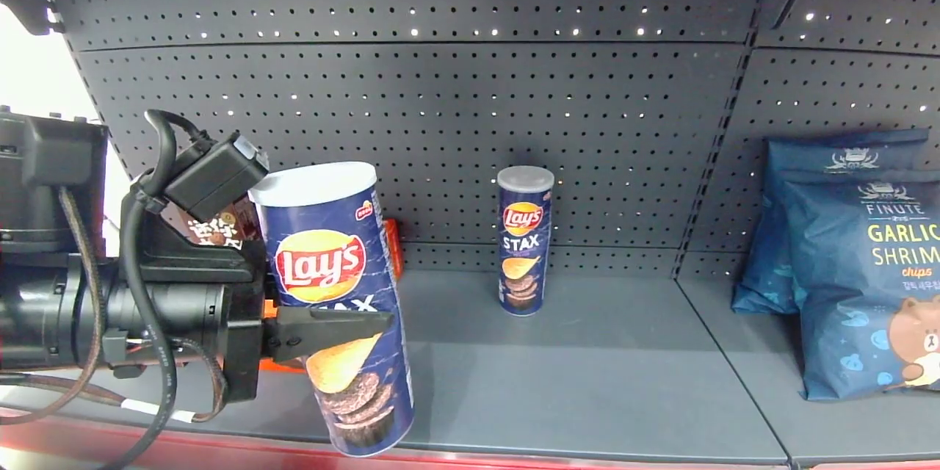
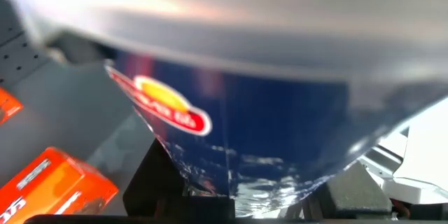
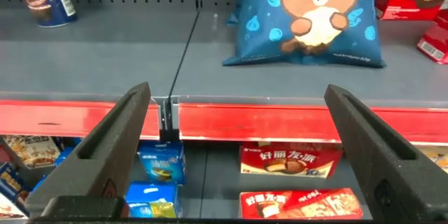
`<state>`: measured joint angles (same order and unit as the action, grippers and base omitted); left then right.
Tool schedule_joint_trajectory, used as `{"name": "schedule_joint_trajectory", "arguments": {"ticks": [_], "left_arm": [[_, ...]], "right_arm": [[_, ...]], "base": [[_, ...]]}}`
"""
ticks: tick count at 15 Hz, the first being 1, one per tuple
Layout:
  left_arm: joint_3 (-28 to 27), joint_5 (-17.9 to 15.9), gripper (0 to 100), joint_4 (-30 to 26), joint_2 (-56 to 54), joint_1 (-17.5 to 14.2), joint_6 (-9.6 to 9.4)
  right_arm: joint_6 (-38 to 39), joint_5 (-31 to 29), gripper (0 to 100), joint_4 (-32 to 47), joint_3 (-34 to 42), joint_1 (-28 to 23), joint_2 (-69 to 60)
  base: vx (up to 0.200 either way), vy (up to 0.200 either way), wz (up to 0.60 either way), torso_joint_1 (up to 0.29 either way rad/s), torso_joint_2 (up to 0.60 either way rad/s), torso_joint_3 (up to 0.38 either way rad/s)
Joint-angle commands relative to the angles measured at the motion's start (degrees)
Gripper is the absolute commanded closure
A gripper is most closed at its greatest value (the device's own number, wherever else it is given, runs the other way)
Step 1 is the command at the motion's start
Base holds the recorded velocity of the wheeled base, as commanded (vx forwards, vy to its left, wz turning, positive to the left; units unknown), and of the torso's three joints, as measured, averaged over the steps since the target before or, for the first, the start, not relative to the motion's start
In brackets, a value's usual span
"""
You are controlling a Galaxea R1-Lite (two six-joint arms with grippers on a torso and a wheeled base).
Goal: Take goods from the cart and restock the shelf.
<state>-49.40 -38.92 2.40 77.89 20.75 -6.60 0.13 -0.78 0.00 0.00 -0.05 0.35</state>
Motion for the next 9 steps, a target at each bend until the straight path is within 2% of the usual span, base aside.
{"name": "schedule_joint_trajectory", "arguments": {"ticks": [1,5,6,8,9], "left_arm": [[-0.09,0.08,100,0.06,-0.01,0.08,0.0],[2.29,0.16,100,0.06,-0.72,0.17,0.0],[3.96,0.08,100,0.06,-1.86,0.17,0.0],[4.84,-0.01,100,0.06,-3.35,0.17,0.09],[4.92,-0.01,100,0.41,-3.0,0.26,0.0]], "right_arm": [[-0.31,0.34,0,0.09,0.0,0.05,0.09],[1.89,-0.54,0,0.18,-0.26,-0.13,0.96],[1.89,1.48,0,-0.35,-6.06,0.49,2.02],[8.74,2.8,0,-0.97,-25.22,1.89,20.83],[7.42,4.82,0,-1.32,-28.04,2.86,22.32]], "base": [[0.0,0.0,0.0,0.0,0.0,0.0],[0.0,0.0,0.0,0.0,0.0,0.0],[0.0,0.0,0.0,0.0,0.0,0.0],[0.0,0.0,0.0,0.0,0.0,0.0],[0.0,0.0,0.0,0.0,0.0,0.0]]}}
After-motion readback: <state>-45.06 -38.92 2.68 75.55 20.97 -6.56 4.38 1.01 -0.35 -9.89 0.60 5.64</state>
